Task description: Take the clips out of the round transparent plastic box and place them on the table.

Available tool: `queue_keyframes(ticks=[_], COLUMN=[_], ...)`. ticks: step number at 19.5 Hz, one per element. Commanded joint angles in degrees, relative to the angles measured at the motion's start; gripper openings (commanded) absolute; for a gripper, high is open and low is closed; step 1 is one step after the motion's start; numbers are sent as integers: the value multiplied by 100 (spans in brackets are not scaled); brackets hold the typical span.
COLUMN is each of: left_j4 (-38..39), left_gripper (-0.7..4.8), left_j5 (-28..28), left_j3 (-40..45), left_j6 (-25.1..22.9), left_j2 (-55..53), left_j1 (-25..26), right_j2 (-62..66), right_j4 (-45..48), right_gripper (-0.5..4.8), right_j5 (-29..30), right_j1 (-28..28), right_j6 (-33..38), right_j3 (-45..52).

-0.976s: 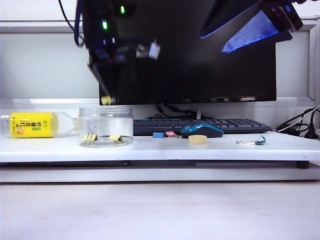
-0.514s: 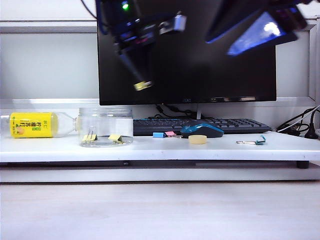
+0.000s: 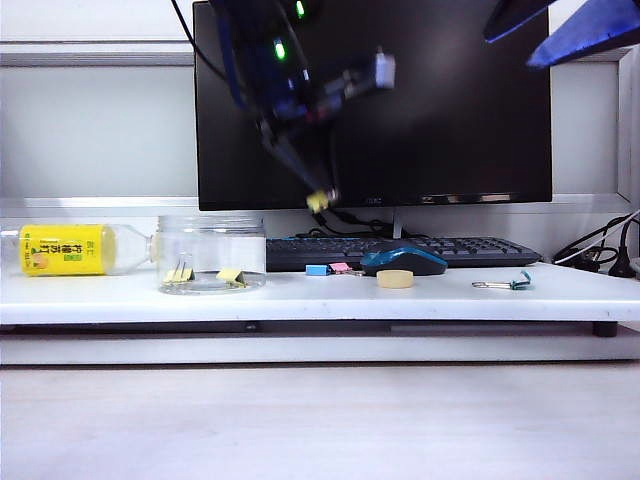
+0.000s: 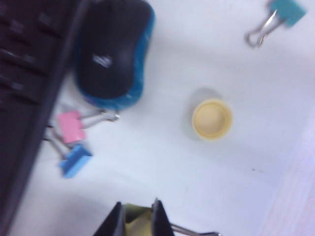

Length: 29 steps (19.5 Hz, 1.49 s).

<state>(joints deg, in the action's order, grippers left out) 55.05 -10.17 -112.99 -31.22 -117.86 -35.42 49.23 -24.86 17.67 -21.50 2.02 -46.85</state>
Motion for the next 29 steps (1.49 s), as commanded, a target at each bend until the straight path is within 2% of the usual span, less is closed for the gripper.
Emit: queue_keyframes(ticks=[1, 9, 10, 12, 16, 17, 18, 19, 26, 29], left_j4=[-181, -319, -337, -387, -380, -382, -387, -391, -271, 339], left_gripper=[21, 27, 33, 89, 98, 143, 224, 255, 255, 255], left_j5=[-39, 48, 52, 50, 55, 52, 55, 105, 575, 660], left_j3=[-20, -20, -20, -20, -20, -20, -20, -20, -94, -623], left_j6=[17, 17, 17, 20, 20, 20, 20, 22, 199, 210], left_j2=[-188, -640, -643, -651, -651, -651, -651, -651, -588, -424], left_j1=[-72, -81, -81, -81, -79, -79, -79, -79, -83, -96], right_j2=[-15, -13, -11, 4, 13, 13, 13, 13, 13, 17], right_j4=[42, -13, -26, -46, -85, -98, -105, -105, -109, -109], right_gripper=[284, 284, 284, 284, 284, 284, 284, 284, 284, 284], right_j5=[44, 48, 48, 50, 50, 50, 50, 50, 52, 52], right_j1=[-4, -4, -4, -4, -4, -4, -4, -4, -7, -7], right_j6=[-20, -39, -48, -55, -55, -55, -55, -55, -57, -59], right_j3=[-33, -31, -31, -31, -28, -28, -28, -28, -28, -28])
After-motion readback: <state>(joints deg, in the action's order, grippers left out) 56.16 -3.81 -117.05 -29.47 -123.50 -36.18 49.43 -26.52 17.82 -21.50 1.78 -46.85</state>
